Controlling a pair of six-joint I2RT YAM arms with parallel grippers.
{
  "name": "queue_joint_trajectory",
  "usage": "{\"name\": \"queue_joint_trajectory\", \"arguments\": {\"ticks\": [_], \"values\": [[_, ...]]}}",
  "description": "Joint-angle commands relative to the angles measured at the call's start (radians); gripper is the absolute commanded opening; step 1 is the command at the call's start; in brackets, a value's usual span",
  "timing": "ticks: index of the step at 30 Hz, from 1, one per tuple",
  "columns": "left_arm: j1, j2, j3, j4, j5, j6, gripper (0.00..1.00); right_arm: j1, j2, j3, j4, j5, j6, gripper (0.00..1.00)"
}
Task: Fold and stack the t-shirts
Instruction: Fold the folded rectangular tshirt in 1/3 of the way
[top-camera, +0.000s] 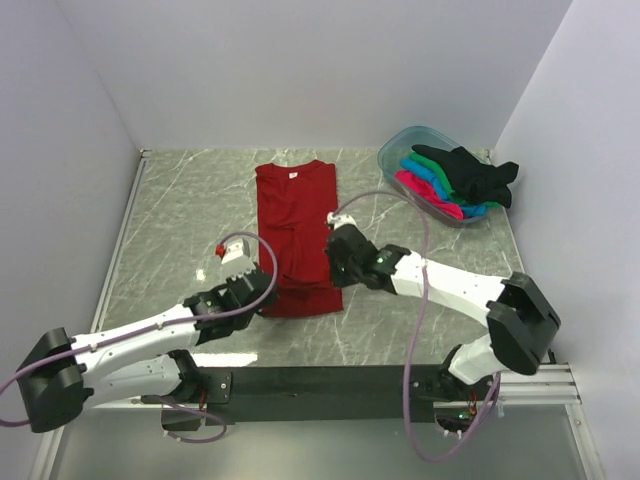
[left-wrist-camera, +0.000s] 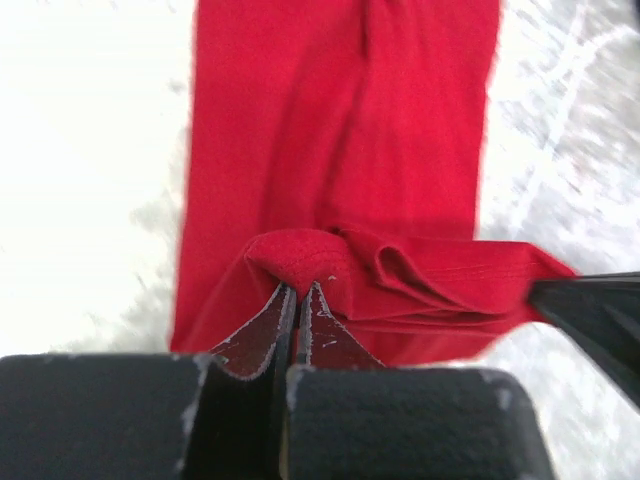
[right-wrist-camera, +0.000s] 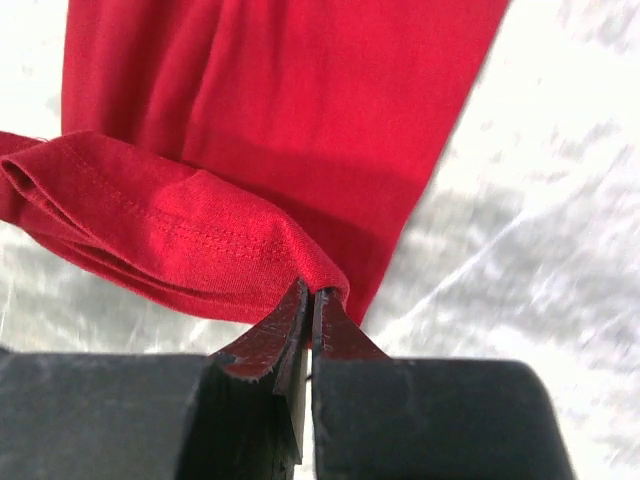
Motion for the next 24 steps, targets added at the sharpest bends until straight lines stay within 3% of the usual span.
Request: {"name": "queue_joint_trajectory", "arguments": {"ticks": [1, 13, 24], "values": [[0.107, 0.041, 0.055, 0.127, 0.056, 0.183, 0.0, -0.047, 0.049, 0.099, 0.041, -0.018, -0.081, 0.0], [0.307, 0.234, 0.114, 0.331, 0.213, 0.39, 0.0, -0.127, 0.313, 0.314, 0.011, -0.054, -0.143, 0.0], [0.419, 0.38, 0.192, 0.403, 0.299, 0.456, 0.0, -0.178, 0.401, 0.448, -0.035, -0.057, -0.161, 0.0]]}}
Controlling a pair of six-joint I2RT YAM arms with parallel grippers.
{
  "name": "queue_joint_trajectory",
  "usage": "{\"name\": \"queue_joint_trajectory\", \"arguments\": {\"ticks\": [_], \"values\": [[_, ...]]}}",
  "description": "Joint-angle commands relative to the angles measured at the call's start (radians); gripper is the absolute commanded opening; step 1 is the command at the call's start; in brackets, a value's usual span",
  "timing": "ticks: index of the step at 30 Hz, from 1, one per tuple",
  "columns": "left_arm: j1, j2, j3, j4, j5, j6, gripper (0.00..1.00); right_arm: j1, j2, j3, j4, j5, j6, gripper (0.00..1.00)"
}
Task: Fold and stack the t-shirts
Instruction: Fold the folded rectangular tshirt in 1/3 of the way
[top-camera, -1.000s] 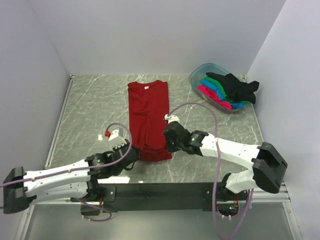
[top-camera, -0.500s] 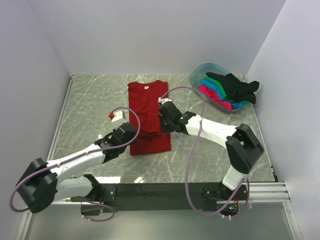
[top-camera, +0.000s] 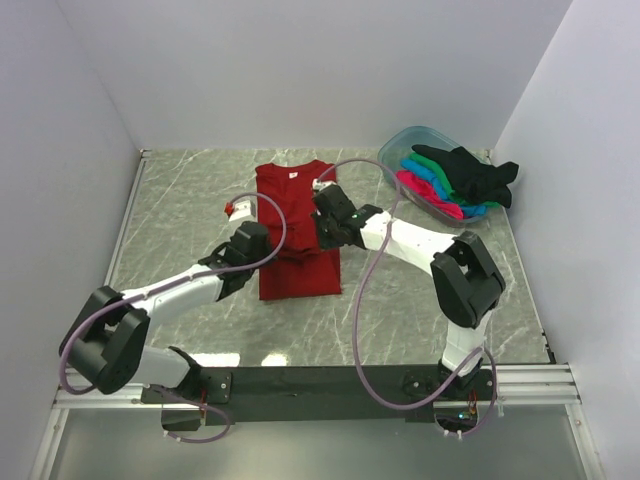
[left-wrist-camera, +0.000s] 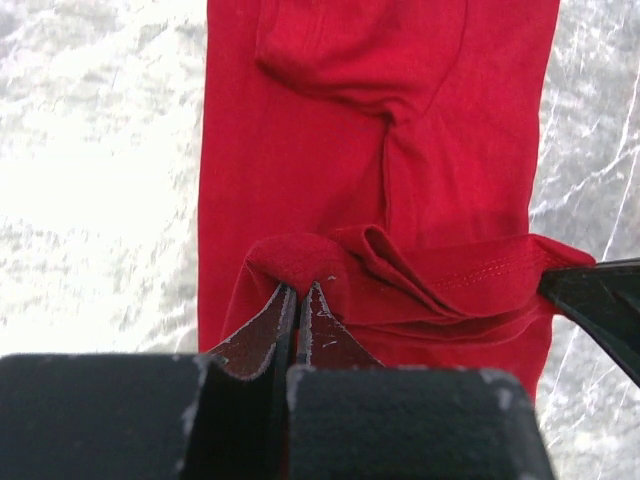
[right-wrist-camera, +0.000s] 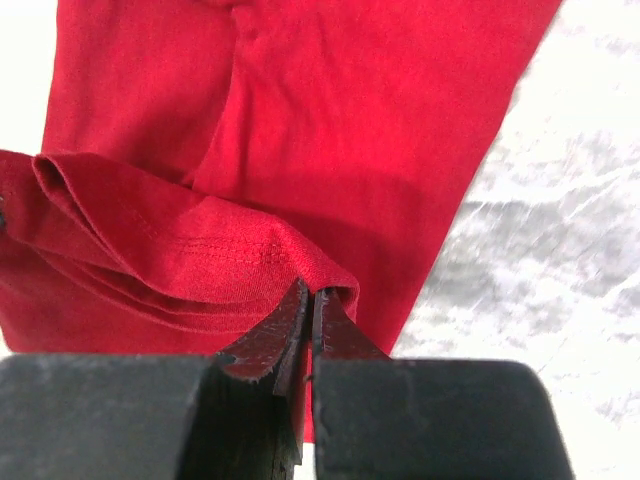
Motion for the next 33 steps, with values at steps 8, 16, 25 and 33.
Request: {"name": "queue_joint_trajectory", "arguments": {"ticks": [8, 16, 25, 33], "values": [[0.068, 0.131, 0.104, 0.103, 0.092, 0.076, 0.0, -0.049, 0.083, 0.127, -0.039, 0.0, -0.037, 0.0], [0.086, 0.248, 0.167, 0.109, 0.083, 0.096, 0.0, -0.07, 0.169, 0.199, -0.07, 0.0, -0.044, 0.0], [0.088, 0.19, 0.263, -0.025, -0.055, 0.07, 0.54, -0.081, 0.085, 0.181, -0.093, 0.048, -0.038, 0.56], [-0.004, -0.032, 0.12, -0.009, -0.109, 0.012, 0.72, -0.079, -0.126, -0.005, 0.028, -0.079, -0.002, 0.65]]}}
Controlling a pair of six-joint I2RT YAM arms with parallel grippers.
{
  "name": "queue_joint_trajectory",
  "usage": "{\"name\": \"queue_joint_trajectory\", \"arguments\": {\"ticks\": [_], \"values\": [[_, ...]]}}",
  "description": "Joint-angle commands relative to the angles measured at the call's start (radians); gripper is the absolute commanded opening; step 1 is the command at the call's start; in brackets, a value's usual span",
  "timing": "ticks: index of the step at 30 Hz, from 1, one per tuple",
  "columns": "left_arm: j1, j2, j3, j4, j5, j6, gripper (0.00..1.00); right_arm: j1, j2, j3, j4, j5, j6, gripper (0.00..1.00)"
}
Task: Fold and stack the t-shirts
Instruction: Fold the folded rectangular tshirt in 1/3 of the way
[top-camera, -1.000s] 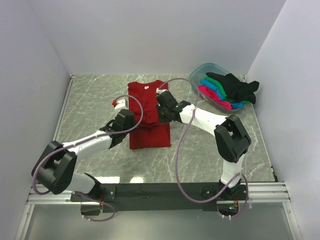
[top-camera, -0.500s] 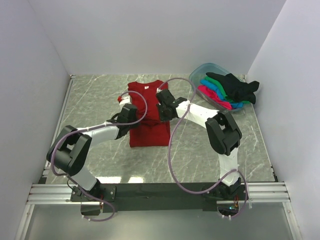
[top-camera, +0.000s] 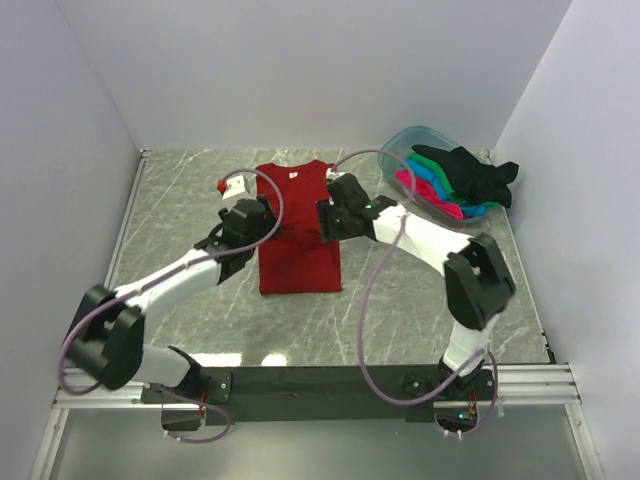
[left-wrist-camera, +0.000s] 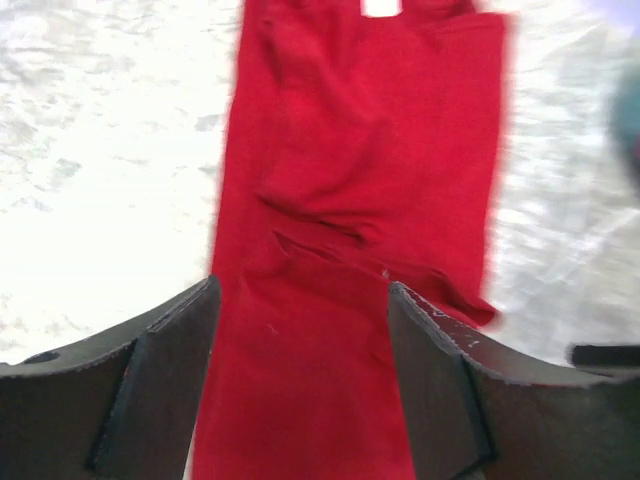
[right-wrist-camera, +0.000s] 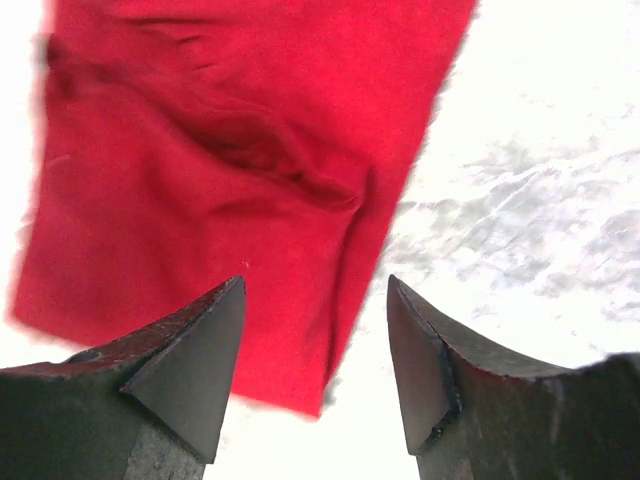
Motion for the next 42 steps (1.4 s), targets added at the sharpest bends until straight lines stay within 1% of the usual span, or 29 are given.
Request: {"name": "queue_joint_trajectory", "arguments": {"ticks": [1, 2, 4, 5, 8, 13, 17, 21, 28, 31, 34, 37, 41, 42], "values": [[-0.079, -0.095, -0.084, 0.077, -0.026, -0.046, 0.71, -0.006, -0.119, -0.078, 0.109, -0.107, 0.024, 0.65], [-0.119, -0.113, -0.125, 0.1, -0.003, -0.055, 0.68, -0.004, -0.125, -0.087, 0.122, -0.163, 0.028, 0.64], [-0.157, -0.119, -0.165, 0.149, 0.009, -0.096, 0.66, -0.006, -0.116, -0.104, 0.146, -0.222, 0.031, 0.61], [-0.19, -0.113, -0.182, 0.201, 0.026, -0.108, 0.63, -0.004, -0.11, -0.107, 0.154, -0.243, 0.032, 0.6], [-0.251, -0.071, -0.241, 0.273, 0.025, -0.154, 0.61, -0.003, -0.068, -0.097, 0.162, -0.3, 0.037, 0.58], [-0.328, 0.023, -0.27, 0.306, 0.0, -0.216, 0.61, -0.004, 0.01, -0.052, 0.162, -0.375, 0.032, 0.56], [-0.378, 0.086, -0.305, 0.29, -0.038, -0.259, 0.61, 0.003, 0.078, 0.002, 0.137, -0.392, 0.018, 0.56], [-0.417, 0.121, -0.353, 0.298, -0.047, -0.323, 0.6, 0.005, 0.162, 0.063, 0.098, -0.357, 0.017, 0.55], [-0.489, 0.169, -0.411, 0.303, -0.063, -0.418, 0.59, 0.0, 0.223, 0.169, 0.059, -0.23, 0.031, 0.56], [-0.533, 0.181, -0.413, 0.271, -0.087, -0.454, 0.59, -0.001, 0.254, 0.23, 0.023, -0.16, 0.028, 0.56], [-0.576, 0.19, -0.406, 0.223, -0.116, -0.49, 0.59, -0.009, 0.269, 0.256, 0.005, -0.118, 0.023, 0.57], [-0.612, 0.19, -0.4, 0.174, -0.139, -0.524, 0.59, -0.009, 0.24, 0.224, 0.019, -0.116, 0.02, 0.57], [-0.654, 0.151, -0.376, 0.1, -0.175, -0.552, 0.6, -0.011, 0.141, 0.123, 0.058, -0.107, 0.031, 0.57], [-0.662, 0.138, -0.367, 0.076, -0.19, -0.564, 0.61, -0.011, 0.086, 0.067, 0.067, -0.103, 0.035, 0.58]]}}
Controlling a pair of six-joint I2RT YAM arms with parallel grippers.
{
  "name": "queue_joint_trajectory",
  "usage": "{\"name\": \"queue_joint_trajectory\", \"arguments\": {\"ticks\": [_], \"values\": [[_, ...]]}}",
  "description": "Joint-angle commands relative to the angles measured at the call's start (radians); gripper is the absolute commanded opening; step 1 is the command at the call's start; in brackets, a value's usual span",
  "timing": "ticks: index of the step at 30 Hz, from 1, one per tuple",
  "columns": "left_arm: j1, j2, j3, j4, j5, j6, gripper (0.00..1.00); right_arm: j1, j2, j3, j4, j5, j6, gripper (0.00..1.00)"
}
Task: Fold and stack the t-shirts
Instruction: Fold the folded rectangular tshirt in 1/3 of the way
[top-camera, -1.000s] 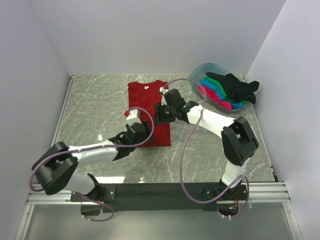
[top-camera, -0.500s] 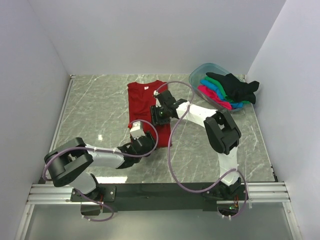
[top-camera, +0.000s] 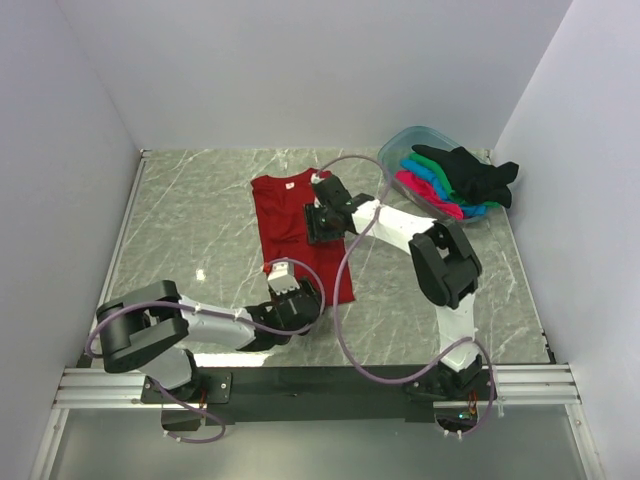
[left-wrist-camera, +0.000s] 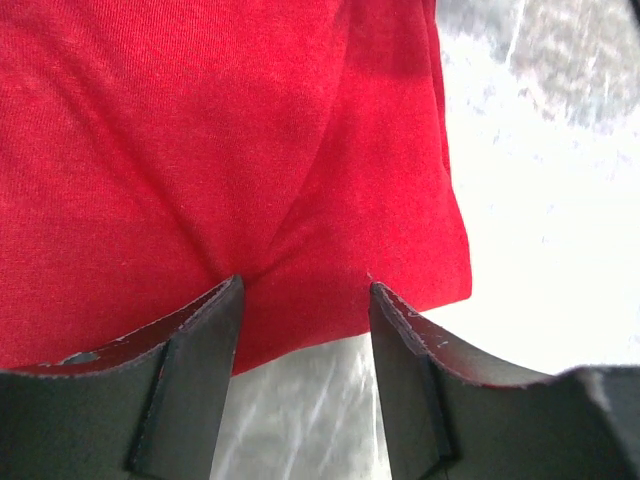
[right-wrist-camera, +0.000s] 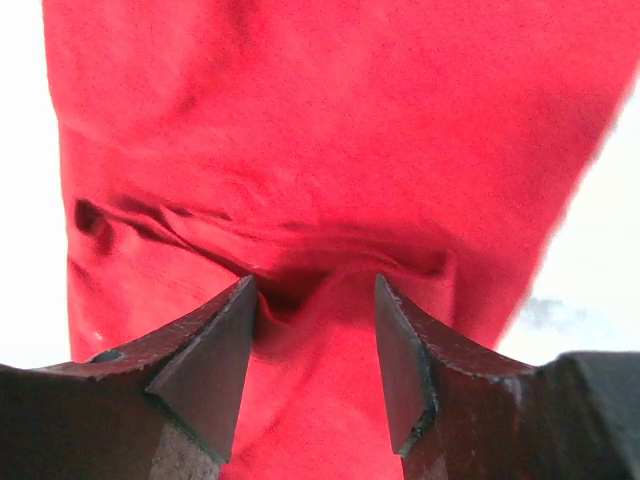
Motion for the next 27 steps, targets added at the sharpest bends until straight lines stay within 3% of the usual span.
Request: {"name": "queue_joint_trajectory", "arguments": {"ticks": [1, 9, 15, 20, 27], "values": [[-0.052, -0.01, 0.0, -0.32, 0.038, -0.067, 0.61, -0.008, -0.171, -0.104, 0.038, 0.04, 0.01, 0.58], [-0.144, -0.197, 0.109, -0.605, -0.118, -0.127, 0.72, 0.004, -0.528, -0.453, 0.087, 0.082, 0.059, 0.6], [-0.158, -0.342, 0.083, -0.748, -0.148, -0.233, 0.75, 0.074, -0.665, -0.613, 0.073, 0.105, 0.105, 0.61], [-0.15, -0.434, -0.009, -0.836, -0.163, -0.358, 0.78, 0.137, -0.694, -0.685, 0.093, 0.113, 0.153, 0.61], [-0.104, -0.434, -0.075, -0.828, -0.131, -0.398, 0.79, 0.226, -0.635, -0.695, 0.082, 0.157, 0.191, 0.61]]}}
